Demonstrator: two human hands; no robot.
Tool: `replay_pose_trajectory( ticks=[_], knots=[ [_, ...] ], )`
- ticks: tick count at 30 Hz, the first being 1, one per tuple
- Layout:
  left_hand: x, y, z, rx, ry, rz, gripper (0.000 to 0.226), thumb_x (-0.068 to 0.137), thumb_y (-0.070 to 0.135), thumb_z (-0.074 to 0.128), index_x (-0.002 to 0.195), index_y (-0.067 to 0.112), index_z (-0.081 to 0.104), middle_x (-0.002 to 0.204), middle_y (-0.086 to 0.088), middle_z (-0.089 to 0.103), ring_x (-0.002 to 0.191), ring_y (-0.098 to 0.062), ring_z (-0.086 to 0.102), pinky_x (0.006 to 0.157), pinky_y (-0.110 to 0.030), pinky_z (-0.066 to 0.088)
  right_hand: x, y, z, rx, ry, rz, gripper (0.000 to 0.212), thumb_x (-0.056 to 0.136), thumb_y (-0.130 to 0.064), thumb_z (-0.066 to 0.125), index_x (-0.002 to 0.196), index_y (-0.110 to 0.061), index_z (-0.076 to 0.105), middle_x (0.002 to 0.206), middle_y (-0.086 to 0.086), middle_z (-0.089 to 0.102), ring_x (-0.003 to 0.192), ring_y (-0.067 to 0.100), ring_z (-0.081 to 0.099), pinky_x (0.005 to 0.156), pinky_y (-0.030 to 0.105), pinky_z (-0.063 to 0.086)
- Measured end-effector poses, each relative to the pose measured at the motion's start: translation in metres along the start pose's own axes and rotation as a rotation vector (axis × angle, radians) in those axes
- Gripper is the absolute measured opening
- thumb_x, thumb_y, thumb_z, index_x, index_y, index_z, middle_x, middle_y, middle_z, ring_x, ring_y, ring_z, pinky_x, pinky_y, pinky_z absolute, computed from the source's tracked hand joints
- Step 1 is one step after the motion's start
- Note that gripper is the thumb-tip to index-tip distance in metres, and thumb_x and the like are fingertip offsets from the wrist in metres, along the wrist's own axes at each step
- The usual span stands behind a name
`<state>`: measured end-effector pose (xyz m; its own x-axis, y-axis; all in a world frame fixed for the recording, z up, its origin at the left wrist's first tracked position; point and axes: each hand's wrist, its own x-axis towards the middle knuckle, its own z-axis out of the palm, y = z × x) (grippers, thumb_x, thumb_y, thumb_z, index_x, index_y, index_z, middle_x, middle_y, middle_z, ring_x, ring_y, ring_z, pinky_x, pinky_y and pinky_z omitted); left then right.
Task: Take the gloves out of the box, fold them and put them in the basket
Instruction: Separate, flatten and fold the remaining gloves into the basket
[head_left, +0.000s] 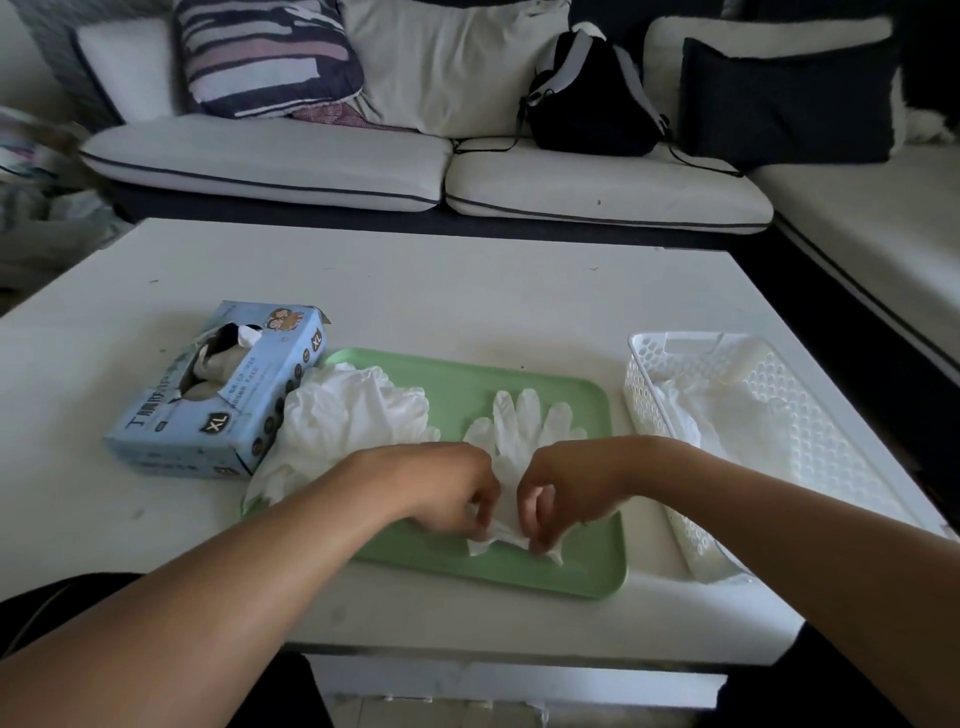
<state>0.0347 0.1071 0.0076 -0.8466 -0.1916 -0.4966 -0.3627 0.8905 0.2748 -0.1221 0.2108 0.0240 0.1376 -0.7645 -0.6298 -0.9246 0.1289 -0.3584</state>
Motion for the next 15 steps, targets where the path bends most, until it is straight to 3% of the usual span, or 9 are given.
replay_pose_trajectory(
  ticks=[2,5,7,9,11,15],
  knots=[
    [-0.004,-0.003,-0.009,-0.045,0.103,0.007,0.003,0.090,0.034,0.070,0.092,0.032,0.072,0.096,0.014,0.062,0.091,-0.012,0.064,0.083,-0.036,0.056,0.001,-0.001,0.000,-0.088,0.115,-0.014,0.017,0.087,-0.036,0.075,0.096,-0.022,0.073,0.070,-0.019,0.059,0.074,0.006,0.060,0.065,0.020,0.044],
    [-0.023,-0.021,-0.039,-0.102,0.449,-0.077,0.007,0.088,0.035,0.075,0.094,0.032,0.071,0.092,0.015,0.065,0.085,-0.008,0.063,0.076,-0.027,0.051,0.006,-0.001,-0.004,-0.211,0.431,-0.029,0.015,0.087,-0.039,0.073,0.096,-0.027,0.071,0.078,-0.018,0.057,0.080,0.010,0.060,0.079,0.033,0.052],
    [-0.042,-0.045,-0.055,-0.069,0.627,-0.241,0.020,0.084,0.045,0.078,0.094,0.032,0.067,0.091,0.015,0.063,0.088,-0.013,0.061,0.077,-0.030,0.049,0.009,-0.004,-0.006,-0.113,0.422,-0.072,0.020,0.088,-0.038,0.072,0.103,-0.026,0.071,0.093,-0.014,0.067,0.086,0.009,0.063,0.083,0.033,0.053],
    [-0.058,-0.068,-0.060,-0.012,0.593,-0.433,0.036,0.077,0.057,0.079,0.094,0.029,0.063,0.091,0.014,0.059,0.093,-0.016,0.056,0.081,-0.034,0.049,0.012,-0.005,-0.002,-0.094,0.303,-0.033,0.035,0.087,-0.040,0.074,0.119,-0.026,0.066,0.112,-0.009,0.064,0.096,0.007,0.058,0.084,0.026,0.046],
    [-0.067,-0.078,-0.055,-0.013,0.426,-0.547,0.045,0.072,0.065,0.079,0.091,0.028,0.061,0.090,0.015,0.057,0.093,-0.014,0.055,0.080,-0.034,0.049,0.014,-0.002,0.003,-0.176,0.270,0.053,0.059,0.082,-0.043,0.078,0.134,-0.029,0.054,0.126,-0.005,0.053,0.109,0.013,0.053,0.087,0.027,0.042],
    [-0.063,-0.075,-0.039,0.023,0.230,-0.557,0.060,0.068,0.067,0.081,0.099,0.018,0.069,0.099,0.004,0.069,0.093,-0.019,0.066,0.083,-0.033,0.054,0.018,0.005,0.005,-0.192,0.296,0.139,0.093,0.071,-0.049,0.084,0.148,-0.032,0.035,0.140,-0.002,0.041,0.122,0.022,0.046,0.099,0.039,0.046]
  ],
)
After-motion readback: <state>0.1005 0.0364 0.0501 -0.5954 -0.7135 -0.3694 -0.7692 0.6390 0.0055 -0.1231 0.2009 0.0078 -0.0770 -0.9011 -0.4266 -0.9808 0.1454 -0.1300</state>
